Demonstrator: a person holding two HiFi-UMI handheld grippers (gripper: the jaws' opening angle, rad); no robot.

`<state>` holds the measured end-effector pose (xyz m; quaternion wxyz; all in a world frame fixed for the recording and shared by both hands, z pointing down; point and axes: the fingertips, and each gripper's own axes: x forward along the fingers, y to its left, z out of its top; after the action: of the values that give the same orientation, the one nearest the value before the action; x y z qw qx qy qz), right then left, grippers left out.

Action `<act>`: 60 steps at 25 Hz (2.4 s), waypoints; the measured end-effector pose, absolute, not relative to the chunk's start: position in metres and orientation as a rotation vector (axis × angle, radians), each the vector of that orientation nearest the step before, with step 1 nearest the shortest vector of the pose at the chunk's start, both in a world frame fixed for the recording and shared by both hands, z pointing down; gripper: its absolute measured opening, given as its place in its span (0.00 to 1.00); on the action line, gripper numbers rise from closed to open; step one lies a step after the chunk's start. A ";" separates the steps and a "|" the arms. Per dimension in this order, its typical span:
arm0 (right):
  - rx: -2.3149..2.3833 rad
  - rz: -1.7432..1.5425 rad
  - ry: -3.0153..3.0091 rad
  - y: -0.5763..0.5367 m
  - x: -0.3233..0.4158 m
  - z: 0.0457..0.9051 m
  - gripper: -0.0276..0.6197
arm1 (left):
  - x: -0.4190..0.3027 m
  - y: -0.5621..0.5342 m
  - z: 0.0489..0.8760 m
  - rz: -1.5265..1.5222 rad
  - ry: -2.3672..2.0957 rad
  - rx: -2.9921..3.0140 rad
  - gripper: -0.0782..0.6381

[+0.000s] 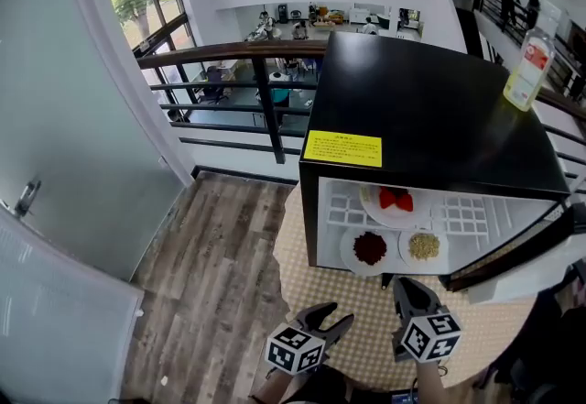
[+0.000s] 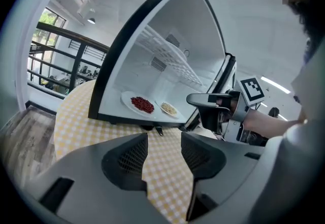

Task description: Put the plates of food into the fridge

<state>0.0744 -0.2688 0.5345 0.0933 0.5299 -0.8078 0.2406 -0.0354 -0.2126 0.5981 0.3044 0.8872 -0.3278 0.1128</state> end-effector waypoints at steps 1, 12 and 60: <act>1.570 0.740 -2.413 -0.256 0.075 0.532 0.10 | -0.035 -0.200 0.599 0.312 -0.844 2.364 0.41; 1.584 0.963 -2.344 -0.145 0.079 0.549 0.10 | -0.022 -0.106 0.612 0.495 -0.531 2.480 0.41; 1.481 0.929 -2.502 0.224 0.067 0.517 0.10 | -0.035 0.215 0.522 0.383 -0.820 2.610 0.32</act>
<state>0.0669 0.2239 0.5169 0.0445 0.4847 -0.8189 0.3041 -0.0349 0.2153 0.5224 0.1883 0.9280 -0.2914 0.1362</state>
